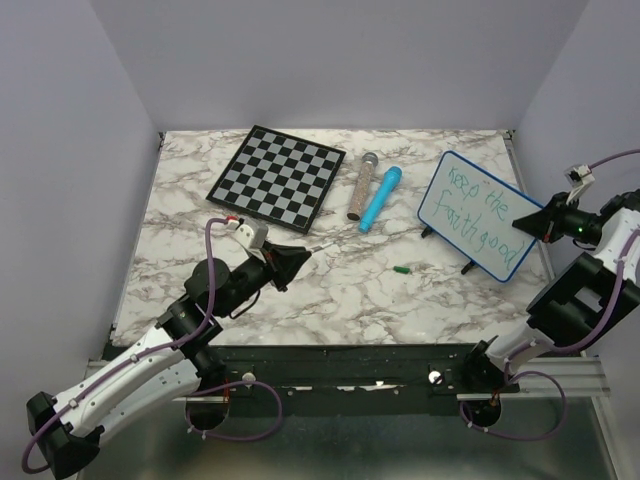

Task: Write a sentence on the whiteboard
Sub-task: Put down the whiteboard on the whiteboard stand.

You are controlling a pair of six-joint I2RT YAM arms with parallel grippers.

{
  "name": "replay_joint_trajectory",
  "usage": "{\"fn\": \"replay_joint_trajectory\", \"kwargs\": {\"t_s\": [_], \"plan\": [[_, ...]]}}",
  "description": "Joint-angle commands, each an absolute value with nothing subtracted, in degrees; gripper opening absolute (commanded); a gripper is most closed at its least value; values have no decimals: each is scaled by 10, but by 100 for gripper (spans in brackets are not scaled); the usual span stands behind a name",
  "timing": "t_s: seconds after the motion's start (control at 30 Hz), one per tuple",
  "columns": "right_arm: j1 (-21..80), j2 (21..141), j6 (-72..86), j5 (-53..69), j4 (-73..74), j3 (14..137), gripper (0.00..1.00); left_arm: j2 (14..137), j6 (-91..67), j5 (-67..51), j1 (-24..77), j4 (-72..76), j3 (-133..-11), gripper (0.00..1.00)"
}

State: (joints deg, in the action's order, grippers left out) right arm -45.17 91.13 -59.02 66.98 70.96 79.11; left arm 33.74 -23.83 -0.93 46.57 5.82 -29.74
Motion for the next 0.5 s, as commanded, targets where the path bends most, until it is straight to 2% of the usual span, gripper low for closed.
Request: {"fn": "replay_joint_trajectory", "kwargs": {"t_s": [0.0,0.17,0.47], "plan": [[-460,922,-578,707,688,799,1,337,-237,-20,463,59,-293,0],[-460,947,-566,694,653,776,1,345,-240,-23,463,63,-291,0],[-467,1019,-582,682,630,771,18,344,-250,-25,462,61,-287,0]]}}
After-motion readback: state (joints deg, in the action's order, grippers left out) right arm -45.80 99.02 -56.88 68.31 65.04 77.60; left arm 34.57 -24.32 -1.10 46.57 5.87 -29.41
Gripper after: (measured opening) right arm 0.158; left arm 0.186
